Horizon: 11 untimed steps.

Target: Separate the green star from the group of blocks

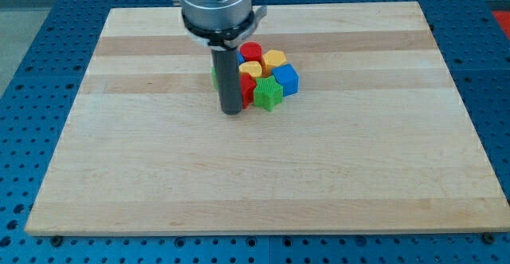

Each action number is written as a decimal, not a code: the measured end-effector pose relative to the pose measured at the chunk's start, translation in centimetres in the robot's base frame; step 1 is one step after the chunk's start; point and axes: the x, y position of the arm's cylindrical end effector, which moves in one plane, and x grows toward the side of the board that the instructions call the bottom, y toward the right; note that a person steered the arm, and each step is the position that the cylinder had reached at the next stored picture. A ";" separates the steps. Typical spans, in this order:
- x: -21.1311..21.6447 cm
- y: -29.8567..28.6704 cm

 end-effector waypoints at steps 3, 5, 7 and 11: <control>-2.3 8.0; -1.3 13.8; -1.3 14.1; 3.5 25.1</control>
